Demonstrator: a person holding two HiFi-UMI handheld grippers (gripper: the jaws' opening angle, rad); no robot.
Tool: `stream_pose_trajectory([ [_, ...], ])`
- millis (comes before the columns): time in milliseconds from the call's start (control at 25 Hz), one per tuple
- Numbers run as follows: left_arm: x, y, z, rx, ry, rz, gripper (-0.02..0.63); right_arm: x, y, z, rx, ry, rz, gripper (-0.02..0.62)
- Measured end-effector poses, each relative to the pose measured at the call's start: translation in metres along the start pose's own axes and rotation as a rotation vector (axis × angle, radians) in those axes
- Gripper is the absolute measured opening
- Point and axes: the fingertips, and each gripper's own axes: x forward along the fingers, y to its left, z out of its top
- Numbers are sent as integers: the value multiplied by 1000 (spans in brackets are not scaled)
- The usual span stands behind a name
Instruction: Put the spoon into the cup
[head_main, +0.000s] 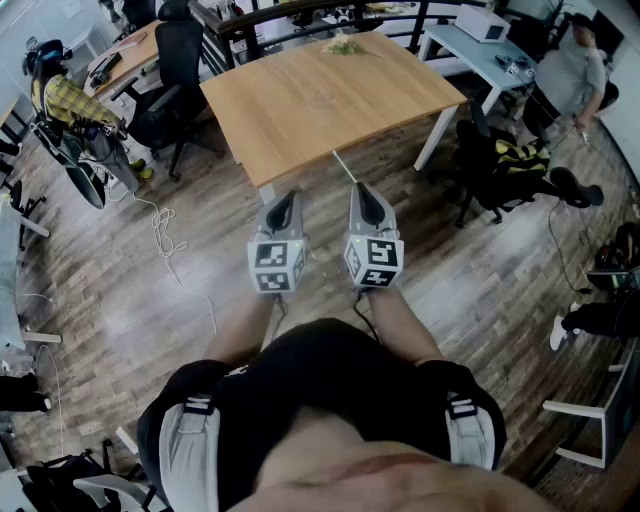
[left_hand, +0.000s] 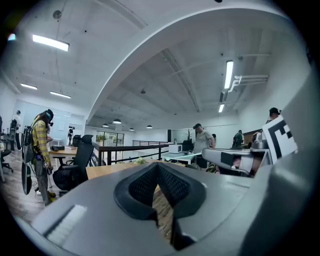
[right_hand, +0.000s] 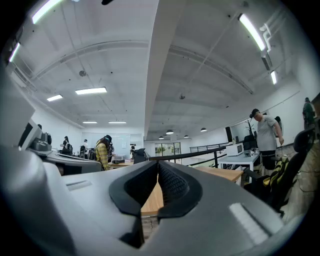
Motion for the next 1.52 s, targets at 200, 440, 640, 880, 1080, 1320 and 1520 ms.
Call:
stream_pose_trajectory([
  [200,0,3,-2,0,3,3,11,1,3,-1,-3,6,4,5],
  [440,-2,18,-9,-13,19,14,12,10,19,-8,14,19,36,6],
  [640,-2,31,-9,-15,20,15,11,18,31,-10,13,26,38,6],
  [880,-3,61,-11,-13,16,3,12,33,54,-12,15,13,36,6],
  [1080,-4,83,-12,-2,19,-29,11,43,75,-15,31,2,21,6],
  [1320,2,95,-20,-15,39,-42,11,50,78,-19,36,5,-2,6],
  [1520,20,96,-26,-3,50,-50,11,66,64,-28,59,13,-21,6],
])
